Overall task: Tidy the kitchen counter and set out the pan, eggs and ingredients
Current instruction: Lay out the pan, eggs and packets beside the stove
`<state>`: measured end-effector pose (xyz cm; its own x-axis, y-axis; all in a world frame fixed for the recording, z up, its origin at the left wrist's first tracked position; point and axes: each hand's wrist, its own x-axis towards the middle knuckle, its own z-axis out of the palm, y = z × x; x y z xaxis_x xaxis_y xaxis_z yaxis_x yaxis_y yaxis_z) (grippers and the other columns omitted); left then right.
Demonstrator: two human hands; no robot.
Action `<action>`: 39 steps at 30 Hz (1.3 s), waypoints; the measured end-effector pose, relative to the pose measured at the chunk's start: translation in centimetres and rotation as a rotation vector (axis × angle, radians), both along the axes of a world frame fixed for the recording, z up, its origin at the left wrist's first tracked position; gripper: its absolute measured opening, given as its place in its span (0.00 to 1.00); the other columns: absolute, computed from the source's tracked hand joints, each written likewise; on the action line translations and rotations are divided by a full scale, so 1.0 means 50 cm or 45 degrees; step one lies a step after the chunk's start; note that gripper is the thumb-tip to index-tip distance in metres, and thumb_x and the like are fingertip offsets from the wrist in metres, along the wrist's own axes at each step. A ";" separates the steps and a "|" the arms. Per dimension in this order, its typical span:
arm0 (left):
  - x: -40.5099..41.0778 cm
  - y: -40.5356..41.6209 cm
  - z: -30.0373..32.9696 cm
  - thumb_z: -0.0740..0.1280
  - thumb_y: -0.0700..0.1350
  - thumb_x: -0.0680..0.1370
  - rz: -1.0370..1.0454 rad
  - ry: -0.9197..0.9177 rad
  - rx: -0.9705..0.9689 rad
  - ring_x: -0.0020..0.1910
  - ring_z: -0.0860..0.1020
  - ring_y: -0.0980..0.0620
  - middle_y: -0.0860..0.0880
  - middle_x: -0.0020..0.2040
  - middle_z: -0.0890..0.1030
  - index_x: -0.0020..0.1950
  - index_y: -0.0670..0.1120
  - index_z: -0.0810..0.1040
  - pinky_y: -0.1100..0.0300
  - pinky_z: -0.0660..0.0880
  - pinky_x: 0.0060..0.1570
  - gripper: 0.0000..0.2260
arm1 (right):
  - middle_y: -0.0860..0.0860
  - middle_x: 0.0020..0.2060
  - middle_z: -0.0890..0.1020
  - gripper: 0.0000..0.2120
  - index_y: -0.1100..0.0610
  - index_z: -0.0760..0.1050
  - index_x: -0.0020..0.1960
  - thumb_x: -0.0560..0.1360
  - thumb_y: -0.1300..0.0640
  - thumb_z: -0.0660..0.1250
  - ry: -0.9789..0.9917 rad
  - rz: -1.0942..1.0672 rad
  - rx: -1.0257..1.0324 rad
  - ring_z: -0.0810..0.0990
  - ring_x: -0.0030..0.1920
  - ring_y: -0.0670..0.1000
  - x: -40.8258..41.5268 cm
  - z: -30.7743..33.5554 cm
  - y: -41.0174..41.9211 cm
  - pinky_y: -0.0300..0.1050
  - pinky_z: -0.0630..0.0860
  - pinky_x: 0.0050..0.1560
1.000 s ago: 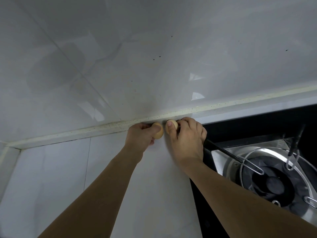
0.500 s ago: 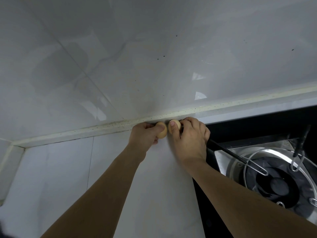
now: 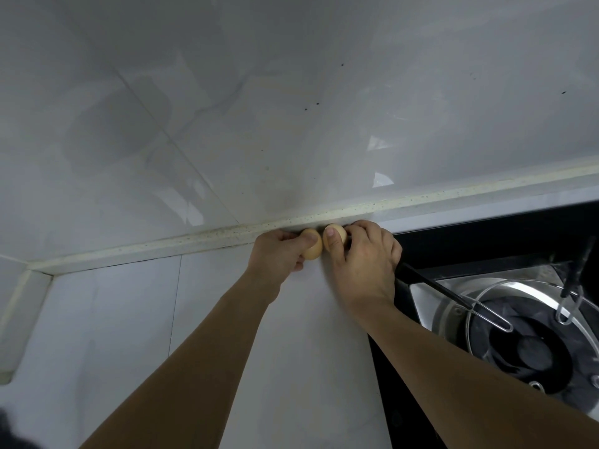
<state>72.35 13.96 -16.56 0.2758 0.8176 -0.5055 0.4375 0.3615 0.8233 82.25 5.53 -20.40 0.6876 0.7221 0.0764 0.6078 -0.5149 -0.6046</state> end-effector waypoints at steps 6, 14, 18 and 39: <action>-0.003 -0.001 -0.003 0.74 0.46 0.73 0.014 -0.012 0.005 0.44 0.81 0.49 0.46 0.45 0.82 0.45 0.46 0.79 0.56 0.80 0.48 0.06 | 0.46 0.56 0.73 0.23 0.52 0.77 0.55 0.79 0.38 0.50 0.006 0.002 0.007 0.66 0.60 0.48 0.000 -0.001 0.001 0.46 0.54 0.67; -0.006 -0.002 -0.004 0.74 0.46 0.73 0.012 -0.011 0.013 0.45 0.81 0.49 0.45 0.46 0.82 0.45 0.46 0.79 0.55 0.80 0.49 0.07 | 0.45 0.55 0.73 0.23 0.51 0.76 0.55 0.79 0.38 0.50 0.005 0.006 0.011 0.66 0.60 0.48 0.000 -0.002 -0.002 0.44 0.52 0.67; -0.004 -0.003 -0.007 0.74 0.47 0.73 0.009 0.005 0.032 0.44 0.81 0.50 0.46 0.45 0.82 0.45 0.46 0.79 0.55 0.80 0.48 0.07 | 0.46 0.55 0.73 0.22 0.52 0.76 0.54 0.79 0.38 0.51 0.013 -0.001 0.015 0.66 0.60 0.49 0.000 -0.002 -0.001 0.43 0.52 0.66; -0.187 -0.048 0.019 0.67 0.51 0.78 0.237 0.010 0.087 0.46 0.80 0.48 0.49 0.47 0.78 0.61 0.42 0.74 0.49 0.79 0.56 0.17 | 0.58 0.69 0.69 0.27 0.62 0.65 0.72 0.80 0.45 0.56 -0.118 0.312 0.239 0.65 0.70 0.57 -0.075 0.062 -0.059 0.53 0.60 0.72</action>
